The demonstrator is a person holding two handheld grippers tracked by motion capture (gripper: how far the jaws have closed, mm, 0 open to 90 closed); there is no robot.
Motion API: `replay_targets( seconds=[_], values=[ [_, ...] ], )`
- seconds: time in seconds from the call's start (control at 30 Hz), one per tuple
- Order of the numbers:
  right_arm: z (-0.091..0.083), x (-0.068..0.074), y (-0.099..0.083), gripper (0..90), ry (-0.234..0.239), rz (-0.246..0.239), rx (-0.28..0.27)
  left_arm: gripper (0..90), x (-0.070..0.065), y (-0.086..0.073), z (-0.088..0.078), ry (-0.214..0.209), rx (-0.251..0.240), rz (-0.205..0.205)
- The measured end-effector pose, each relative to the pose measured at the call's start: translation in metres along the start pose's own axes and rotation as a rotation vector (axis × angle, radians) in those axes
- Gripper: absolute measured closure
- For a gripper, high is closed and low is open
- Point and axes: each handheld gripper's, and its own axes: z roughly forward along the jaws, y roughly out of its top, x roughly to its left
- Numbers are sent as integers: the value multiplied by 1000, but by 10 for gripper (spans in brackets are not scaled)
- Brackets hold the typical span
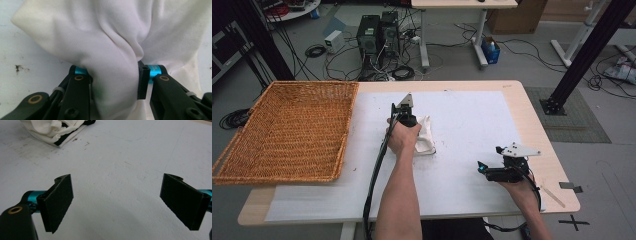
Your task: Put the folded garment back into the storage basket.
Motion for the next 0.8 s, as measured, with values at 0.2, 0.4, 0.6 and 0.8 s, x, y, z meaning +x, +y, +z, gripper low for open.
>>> replay_targets(
  seconds=[0.2,0.4,0.6,0.8],
  values=[
    [0,0,2,112,1,-1,-3,661,1,5,-19,-23,-21,18],
    [3,3,5,112,7,-9,5,661,1,10,-46,-57,-47,28],
    [5,5,8,112,8,-15,0,660,2,16,-75,-53,-67,42],
    [7,5,11,112,9,-17,5,660,4,22,-98,-56,-57,51]
  ],
)
